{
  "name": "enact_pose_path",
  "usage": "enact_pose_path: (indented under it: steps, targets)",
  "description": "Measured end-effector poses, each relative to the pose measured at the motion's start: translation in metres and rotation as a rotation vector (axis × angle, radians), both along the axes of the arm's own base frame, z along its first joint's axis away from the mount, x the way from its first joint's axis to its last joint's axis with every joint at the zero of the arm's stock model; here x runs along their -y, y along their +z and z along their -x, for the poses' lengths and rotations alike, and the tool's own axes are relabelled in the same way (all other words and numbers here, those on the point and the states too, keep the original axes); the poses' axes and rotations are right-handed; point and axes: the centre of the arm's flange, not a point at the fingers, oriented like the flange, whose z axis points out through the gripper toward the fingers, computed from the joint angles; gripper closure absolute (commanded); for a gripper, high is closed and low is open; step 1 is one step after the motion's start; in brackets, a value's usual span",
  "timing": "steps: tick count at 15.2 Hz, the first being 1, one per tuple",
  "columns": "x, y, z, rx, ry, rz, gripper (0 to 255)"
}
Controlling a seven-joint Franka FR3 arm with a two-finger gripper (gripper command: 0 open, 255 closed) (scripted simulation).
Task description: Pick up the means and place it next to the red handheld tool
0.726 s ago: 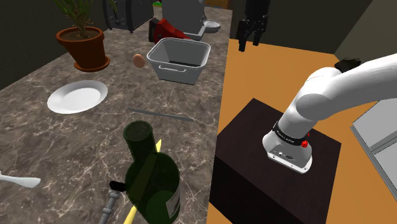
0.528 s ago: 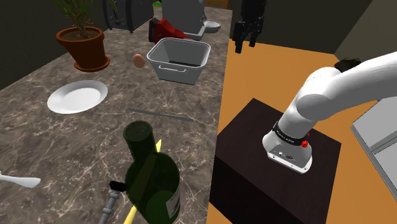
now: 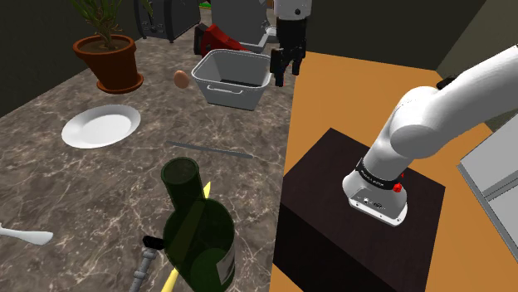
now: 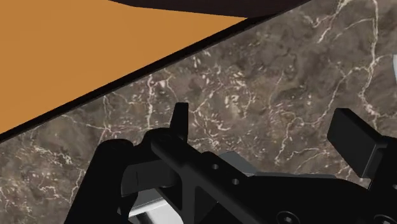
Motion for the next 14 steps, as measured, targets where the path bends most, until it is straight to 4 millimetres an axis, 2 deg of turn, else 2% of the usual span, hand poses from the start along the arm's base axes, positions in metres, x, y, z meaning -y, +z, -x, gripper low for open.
enact_pose_path:
  steps: [7,14]
  targets:
    - [-0.085,-0.037,-0.031,-0.003,0.150,0.009,0]
    - [-0.169,-0.072,-0.043,-0.006,0.300,0.018,0]
